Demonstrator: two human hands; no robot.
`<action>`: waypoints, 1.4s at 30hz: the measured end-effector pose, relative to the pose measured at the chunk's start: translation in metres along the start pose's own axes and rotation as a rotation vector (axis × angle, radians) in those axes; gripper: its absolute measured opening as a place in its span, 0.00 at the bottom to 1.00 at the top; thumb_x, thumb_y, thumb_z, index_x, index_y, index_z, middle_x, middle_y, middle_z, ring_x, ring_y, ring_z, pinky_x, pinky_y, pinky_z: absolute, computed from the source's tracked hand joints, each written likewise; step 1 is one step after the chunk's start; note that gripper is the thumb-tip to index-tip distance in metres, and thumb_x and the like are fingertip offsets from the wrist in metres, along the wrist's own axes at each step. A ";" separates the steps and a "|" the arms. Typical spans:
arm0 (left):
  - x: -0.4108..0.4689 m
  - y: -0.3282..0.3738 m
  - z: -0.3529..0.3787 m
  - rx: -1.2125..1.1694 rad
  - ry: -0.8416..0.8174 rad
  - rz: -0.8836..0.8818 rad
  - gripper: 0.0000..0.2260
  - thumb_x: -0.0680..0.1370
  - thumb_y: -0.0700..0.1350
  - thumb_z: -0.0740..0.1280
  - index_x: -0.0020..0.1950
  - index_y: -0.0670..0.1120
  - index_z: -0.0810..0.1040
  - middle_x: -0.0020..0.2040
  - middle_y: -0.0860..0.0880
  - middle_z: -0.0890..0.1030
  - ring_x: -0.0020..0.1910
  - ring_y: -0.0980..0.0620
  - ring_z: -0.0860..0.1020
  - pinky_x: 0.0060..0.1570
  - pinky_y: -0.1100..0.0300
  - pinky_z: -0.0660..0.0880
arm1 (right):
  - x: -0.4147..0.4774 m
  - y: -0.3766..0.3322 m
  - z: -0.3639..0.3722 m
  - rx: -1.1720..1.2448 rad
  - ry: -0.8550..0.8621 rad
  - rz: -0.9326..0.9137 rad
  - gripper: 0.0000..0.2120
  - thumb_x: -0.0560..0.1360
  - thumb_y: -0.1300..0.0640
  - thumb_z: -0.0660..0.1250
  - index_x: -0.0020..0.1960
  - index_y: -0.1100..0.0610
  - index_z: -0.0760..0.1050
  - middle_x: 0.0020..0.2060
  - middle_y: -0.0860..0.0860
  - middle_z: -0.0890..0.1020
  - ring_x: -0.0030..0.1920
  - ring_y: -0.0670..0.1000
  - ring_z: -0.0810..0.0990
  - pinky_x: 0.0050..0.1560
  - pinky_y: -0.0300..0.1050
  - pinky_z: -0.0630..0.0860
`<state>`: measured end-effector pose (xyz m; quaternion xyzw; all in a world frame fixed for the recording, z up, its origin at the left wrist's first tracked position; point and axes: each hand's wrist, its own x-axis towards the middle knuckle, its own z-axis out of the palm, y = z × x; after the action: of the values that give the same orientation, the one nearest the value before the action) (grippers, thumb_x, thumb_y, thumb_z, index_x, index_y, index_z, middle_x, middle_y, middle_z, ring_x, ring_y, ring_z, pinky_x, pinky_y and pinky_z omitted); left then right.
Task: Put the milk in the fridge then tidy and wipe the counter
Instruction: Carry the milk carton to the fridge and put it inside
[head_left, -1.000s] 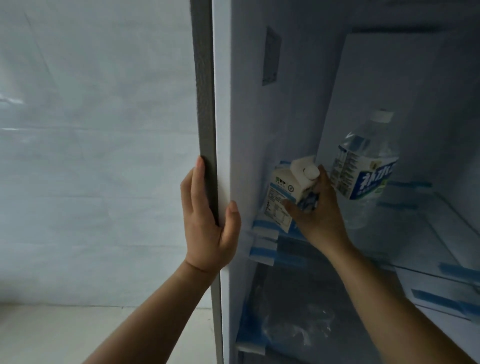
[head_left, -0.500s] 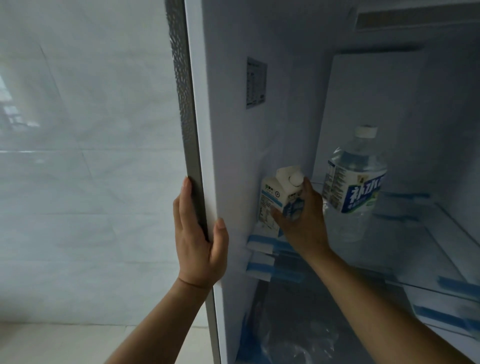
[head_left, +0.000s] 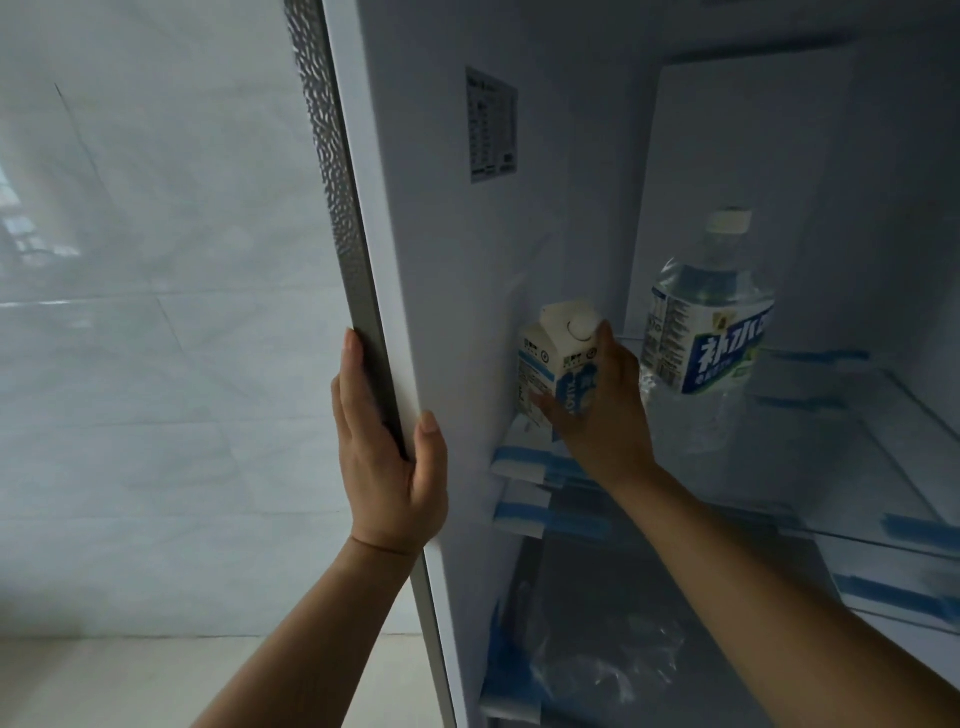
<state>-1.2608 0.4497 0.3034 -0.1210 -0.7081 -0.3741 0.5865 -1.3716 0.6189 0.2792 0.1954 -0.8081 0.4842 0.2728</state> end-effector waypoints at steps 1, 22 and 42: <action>0.000 0.000 -0.001 -0.006 -0.005 -0.008 0.28 0.78 0.54 0.54 0.75 0.46 0.49 0.72 0.69 0.54 0.72 0.64 0.57 0.68 0.65 0.58 | -0.003 -0.001 -0.002 -0.007 -0.003 0.007 0.45 0.70 0.49 0.71 0.75 0.49 0.44 0.69 0.54 0.60 0.67 0.52 0.64 0.66 0.43 0.63; -0.007 0.018 -0.094 -0.197 -0.743 -0.178 0.31 0.77 0.55 0.59 0.75 0.60 0.45 0.73 0.52 0.58 0.65 0.57 0.64 0.57 0.61 0.65 | -0.228 -0.121 -0.059 -0.455 -0.047 0.417 0.24 0.75 0.40 0.55 0.64 0.55 0.70 0.61 0.53 0.75 0.59 0.51 0.73 0.56 0.42 0.68; -0.141 0.261 -0.093 -0.747 -1.385 0.205 0.19 0.76 0.51 0.64 0.67 0.50 0.70 0.65 0.50 0.73 0.60 0.55 0.71 0.58 0.64 0.64 | -0.447 -0.327 -0.237 -1.029 0.497 0.616 0.23 0.73 0.42 0.63 0.61 0.56 0.72 0.60 0.54 0.77 0.59 0.52 0.74 0.57 0.45 0.69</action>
<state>-0.9931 0.6056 0.2783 -0.5794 -0.7250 -0.3707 -0.0351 -0.7760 0.7038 0.3094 -0.3189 -0.8687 0.1218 0.3588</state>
